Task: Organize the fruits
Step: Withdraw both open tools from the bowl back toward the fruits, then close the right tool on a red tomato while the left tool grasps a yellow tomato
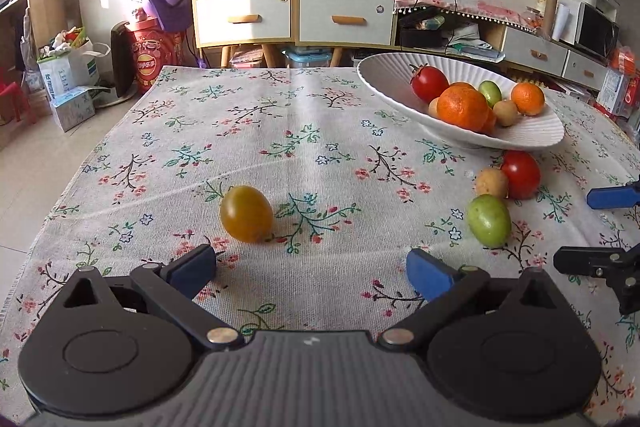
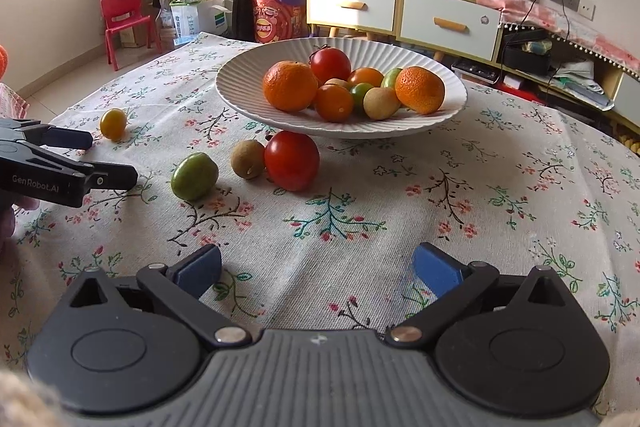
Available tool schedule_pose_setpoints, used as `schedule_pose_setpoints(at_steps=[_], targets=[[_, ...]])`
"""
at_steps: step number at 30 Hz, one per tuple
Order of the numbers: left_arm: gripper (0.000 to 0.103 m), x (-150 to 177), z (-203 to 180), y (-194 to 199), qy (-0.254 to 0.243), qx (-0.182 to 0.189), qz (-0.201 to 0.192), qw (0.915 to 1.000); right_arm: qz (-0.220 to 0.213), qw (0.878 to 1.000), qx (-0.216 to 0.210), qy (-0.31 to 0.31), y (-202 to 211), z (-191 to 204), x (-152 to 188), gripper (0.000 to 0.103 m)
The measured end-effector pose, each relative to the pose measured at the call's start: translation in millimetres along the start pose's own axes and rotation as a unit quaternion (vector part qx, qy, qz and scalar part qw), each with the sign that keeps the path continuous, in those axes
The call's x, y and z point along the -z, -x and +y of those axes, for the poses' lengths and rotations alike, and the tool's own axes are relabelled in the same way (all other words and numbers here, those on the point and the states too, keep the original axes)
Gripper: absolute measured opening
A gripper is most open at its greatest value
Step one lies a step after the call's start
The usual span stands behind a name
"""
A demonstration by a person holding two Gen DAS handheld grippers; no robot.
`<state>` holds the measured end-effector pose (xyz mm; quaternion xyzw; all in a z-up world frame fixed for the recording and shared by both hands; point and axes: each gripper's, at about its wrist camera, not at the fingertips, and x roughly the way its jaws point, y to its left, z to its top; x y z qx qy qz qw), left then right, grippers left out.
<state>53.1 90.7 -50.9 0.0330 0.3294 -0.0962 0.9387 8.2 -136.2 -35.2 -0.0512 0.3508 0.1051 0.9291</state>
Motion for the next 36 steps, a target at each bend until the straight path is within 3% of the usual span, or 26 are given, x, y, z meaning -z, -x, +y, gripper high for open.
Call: schedule_pose_setpoints(at_steps=[10, 14, 21, 36], targets=[[0.097, -6.1, 1.9, -7.3, 0.014, -0.015, -0.003, 0.9998, -0.003, 1.0, 0.015, -0.004, -15.3, -3.1, -13.2, 0.102], [0.088, -7.8, 1.9, -7.3, 0.024, -0.025, -0.009, 0.9994, -0.007, 1.0, 0.021, -0.004, -18.4, -2.9, -17.6, 0.097], [0.069, -9.0, 6.5, -4.8, 0.038, -0.031, -0.018, 0.9986, -0.018, 1.0, 0.021, -0.001, -20.2, -2.3, -22.0, 0.079], [0.04, -13.1, 12.6, -5.4, 0.062, -0.024, -0.025, 0.9975, -0.023, 0.999, -0.01, 0.024, -19.1, 9.6, -30.6, 0.043]])
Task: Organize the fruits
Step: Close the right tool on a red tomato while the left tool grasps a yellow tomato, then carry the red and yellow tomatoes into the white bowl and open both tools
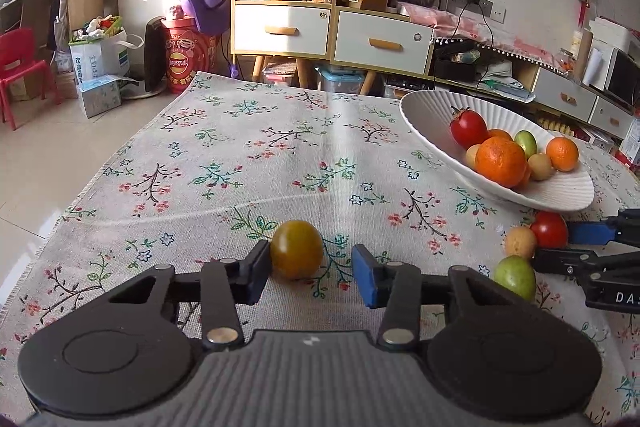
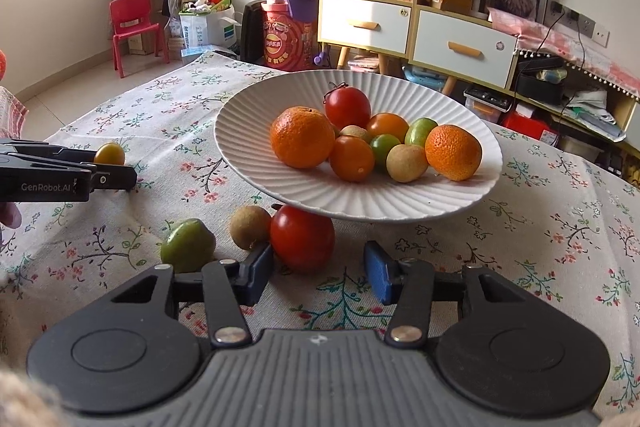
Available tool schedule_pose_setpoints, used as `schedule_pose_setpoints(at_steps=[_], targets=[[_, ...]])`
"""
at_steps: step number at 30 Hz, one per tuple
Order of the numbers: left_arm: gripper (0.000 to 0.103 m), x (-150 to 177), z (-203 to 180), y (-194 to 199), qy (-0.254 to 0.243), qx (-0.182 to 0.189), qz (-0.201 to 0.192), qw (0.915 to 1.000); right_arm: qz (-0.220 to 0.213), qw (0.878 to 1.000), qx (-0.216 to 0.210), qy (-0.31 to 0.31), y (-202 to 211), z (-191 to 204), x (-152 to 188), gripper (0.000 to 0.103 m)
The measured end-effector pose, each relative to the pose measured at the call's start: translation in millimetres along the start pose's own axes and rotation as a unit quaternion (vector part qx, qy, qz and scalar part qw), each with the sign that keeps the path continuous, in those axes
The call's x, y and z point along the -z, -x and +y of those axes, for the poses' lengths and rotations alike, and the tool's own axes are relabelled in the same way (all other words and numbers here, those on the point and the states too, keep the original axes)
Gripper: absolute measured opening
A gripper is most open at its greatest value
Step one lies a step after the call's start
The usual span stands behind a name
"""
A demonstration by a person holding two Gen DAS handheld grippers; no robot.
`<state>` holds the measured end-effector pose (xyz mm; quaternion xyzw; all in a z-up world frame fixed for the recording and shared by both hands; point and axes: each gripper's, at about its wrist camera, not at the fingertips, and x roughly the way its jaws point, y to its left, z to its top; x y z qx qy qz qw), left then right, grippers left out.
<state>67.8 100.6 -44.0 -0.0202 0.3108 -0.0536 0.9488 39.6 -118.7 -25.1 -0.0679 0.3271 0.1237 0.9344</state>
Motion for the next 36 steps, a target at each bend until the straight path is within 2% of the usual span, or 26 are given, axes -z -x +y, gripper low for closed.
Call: schedule_pose_setpoints(at_steps=[4, 8, 22, 28, 36], targets=[[0.036, -0.8, -0.1, 0.0, 0.001, 0.006, 0.002, 1.0, 0.001, 1.0, -0.017, 0.003, 0.7, 1.0, -0.8, 0.03], [0.034, -3.5, 1.9, -0.7, 0.007, 0.013, 0.007, 0.9999, 0.001, 1.0, -0.017, 0.012, 2.8, 1.5, 0.2, 0.03], [0.034, -8.6, 0.3, 0.2, 0.024, 0.049, 0.028, 0.9981, 0.018, 0.999, -0.018, -0.031, 11.2, -10.5, 1.1, 0.03], [0.034, -6.2, -8.4, 3.0, 0.014, 0.069, 0.038, 0.9968, 0.025, 0.998, -0.015, -0.057, 15.3, -21.2, 3.7, 0.03], [0.033, -9.0, -23.2, 7.6, 0.001, 0.097, 0.04, 0.9945, 0.032, 0.997, -0.01, -0.063, 21.9, -23.9, 4.0, 0.03]])
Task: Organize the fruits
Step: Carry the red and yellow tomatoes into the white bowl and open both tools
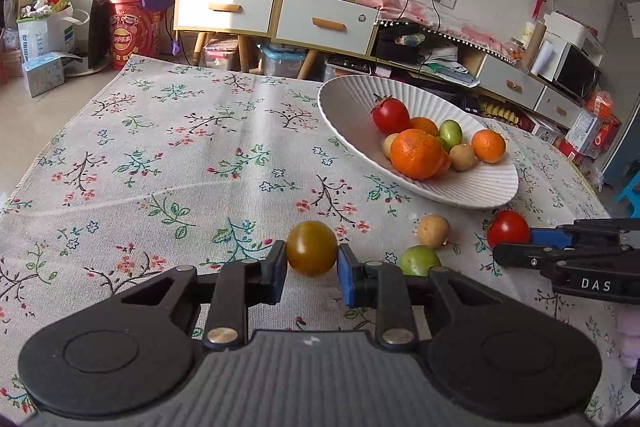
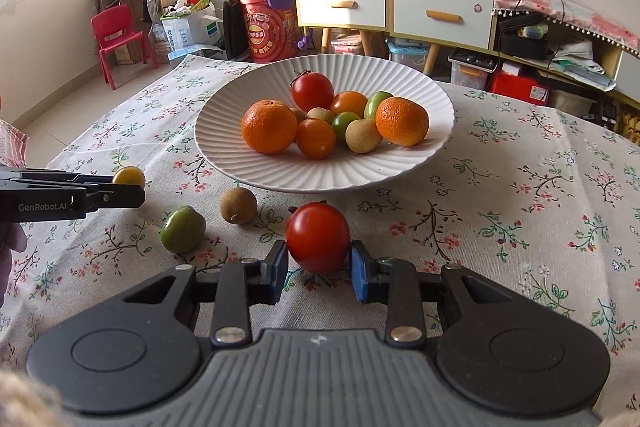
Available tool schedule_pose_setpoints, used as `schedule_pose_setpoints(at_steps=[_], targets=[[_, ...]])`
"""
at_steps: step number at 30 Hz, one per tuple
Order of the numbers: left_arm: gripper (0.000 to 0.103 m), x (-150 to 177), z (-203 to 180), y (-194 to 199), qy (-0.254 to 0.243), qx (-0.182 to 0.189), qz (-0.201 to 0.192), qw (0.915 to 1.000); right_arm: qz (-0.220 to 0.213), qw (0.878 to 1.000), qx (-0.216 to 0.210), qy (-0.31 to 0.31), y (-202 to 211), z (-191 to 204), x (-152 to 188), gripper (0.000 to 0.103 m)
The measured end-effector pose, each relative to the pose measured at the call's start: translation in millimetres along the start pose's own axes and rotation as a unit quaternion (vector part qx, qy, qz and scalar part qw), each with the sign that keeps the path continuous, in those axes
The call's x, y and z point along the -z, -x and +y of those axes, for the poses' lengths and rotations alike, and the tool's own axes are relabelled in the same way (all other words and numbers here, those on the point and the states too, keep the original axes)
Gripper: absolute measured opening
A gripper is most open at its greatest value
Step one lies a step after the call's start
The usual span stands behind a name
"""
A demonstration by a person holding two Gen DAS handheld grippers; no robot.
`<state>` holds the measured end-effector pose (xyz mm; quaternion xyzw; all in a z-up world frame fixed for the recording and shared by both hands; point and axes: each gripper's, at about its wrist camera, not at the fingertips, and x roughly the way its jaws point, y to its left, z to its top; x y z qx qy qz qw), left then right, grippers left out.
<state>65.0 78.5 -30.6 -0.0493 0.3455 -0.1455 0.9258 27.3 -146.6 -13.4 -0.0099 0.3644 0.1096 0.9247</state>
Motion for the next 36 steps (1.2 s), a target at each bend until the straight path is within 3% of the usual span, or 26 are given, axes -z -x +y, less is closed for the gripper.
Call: schedule_pose_setpoints(at_steps=[17, 27, 36], targets=[[0.033, -17.7, -33.7, 11.3, -0.017, 0.045, -0.012, 0.9988, -0.021, 0.999, -0.024, -0.018, 26.4, -3.2, -12.1, 0.03], [0.034, -32.0, -55.2, -0.9, -0.035, 0.078, -0.006, 0.9963, -0.039, 0.999, -0.01, -0.027, 16.8, -16.1, -22.2, 0.03], [0.034, -41.3, -77.1, -23.0, -0.081, 0.086, 0.008, 0.9929, -0.051, 0.998, -0.016, -0.028, 8.1, -28.9, -34.2, 0.03]])
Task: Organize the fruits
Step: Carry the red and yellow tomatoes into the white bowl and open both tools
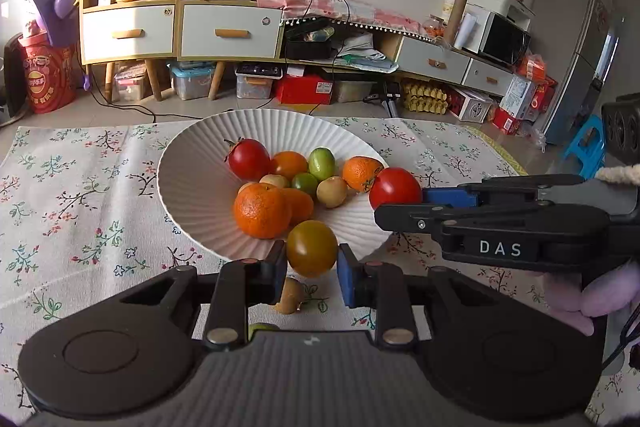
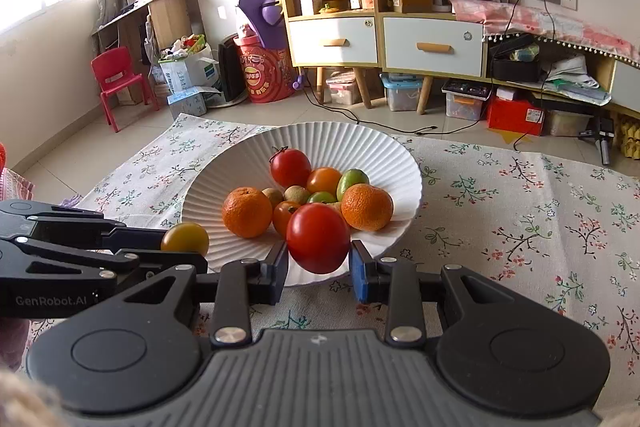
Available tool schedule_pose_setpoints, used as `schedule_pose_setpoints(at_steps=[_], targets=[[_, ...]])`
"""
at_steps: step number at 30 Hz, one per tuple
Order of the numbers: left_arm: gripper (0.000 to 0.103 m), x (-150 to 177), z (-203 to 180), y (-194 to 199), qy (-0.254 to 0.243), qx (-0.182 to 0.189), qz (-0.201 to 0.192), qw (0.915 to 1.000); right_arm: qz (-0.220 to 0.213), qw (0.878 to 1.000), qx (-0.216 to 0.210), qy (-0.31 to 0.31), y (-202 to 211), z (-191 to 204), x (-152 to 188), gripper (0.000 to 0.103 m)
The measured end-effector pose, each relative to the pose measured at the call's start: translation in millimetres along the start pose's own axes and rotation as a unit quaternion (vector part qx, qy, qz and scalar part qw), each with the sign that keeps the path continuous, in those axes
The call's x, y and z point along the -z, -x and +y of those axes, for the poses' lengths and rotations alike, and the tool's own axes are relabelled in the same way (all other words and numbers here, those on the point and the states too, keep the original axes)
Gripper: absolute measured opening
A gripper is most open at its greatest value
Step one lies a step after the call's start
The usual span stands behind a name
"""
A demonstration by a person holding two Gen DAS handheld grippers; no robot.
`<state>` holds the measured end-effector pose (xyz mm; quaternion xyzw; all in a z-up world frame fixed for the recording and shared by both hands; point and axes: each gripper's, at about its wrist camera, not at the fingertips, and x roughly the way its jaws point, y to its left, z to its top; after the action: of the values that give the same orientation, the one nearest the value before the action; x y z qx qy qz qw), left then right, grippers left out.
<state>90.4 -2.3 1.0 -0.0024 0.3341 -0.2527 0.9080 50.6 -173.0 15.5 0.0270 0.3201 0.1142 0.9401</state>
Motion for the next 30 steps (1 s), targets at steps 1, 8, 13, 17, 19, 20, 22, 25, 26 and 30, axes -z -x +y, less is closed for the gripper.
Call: schedule_pose_setpoints(at_steps=[1, 8, 13, 17, 19, 20, 22, 25, 26, 30], targets=[[0.034, -1.6, -0.3, -2.4, -0.001, 0.003, 0.001, 1.0, -0.001, 1.0, -0.001, -0.005, -1.3, -1.9, -0.5, 0.03], [0.033, -7.5, -8.9, -24.2, -0.032, 0.009, 0.024, 0.9992, 0.014, 1.0, -0.02, -0.006, -10.3, -9.3, -1.8, 0.03], [0.034, -9.0, -5.0, -33.2, -0.036, 0.003, 0.037, 0.9987, 0.019, 1.0, -0.02, 0.007, -13.3, -9.4, -3.5, 0.029], [0.034, -9.9, -3.4, -35.0, -0.03, 0.004, 0.039, 0.9988, 0.02, 0.999, -0.033, 0.007, -13.6, -11.5, -4.3, 0.027], [0.034, -9.4, -3.4, -34.7, -0.031, 0.003, 0.039, 0.9987, 0.021, 0.999, -0.036, 0.013, -14.3, -10.6, -5.0, 0.027], [0.034, -9.4, -3.4, -34.5, -0.031, 0.003, 0.04, 0.9987, 0.021, 0.999, -0.037, 0.013, -14.5, -10.4, -4.9, 0.027], [0.035, -9.3, -3.5, -34.2, -0.032, 0.003, 0.039, 0.9987, 0.023, 0.999, -0.039, 0.012, -15.4, -11.7, -5.8, 0.027], [0.035, -10.1, -4.1, -34.0, -0.03, 0.003, 0.036, 0.9989, 0.023, 0.999, -0.041, 0.011, -14.4, -13.2, -5.3, 0.027], [0.036, -9.6, -3.9, -33.4, -0.03, 0.006, 0.035, 0.9989, 0.022, 0.999, -0.041, 0.01, -13.8, -13.6, -5.4, 0.027], [0.039, -8.6, -3.1, -30.8, -0.027, 0.007, 0.032, 0.9991, 0.025, 0.999, -0.044, 0.006, -12.3, -15.0, -6.6, 0.028]])
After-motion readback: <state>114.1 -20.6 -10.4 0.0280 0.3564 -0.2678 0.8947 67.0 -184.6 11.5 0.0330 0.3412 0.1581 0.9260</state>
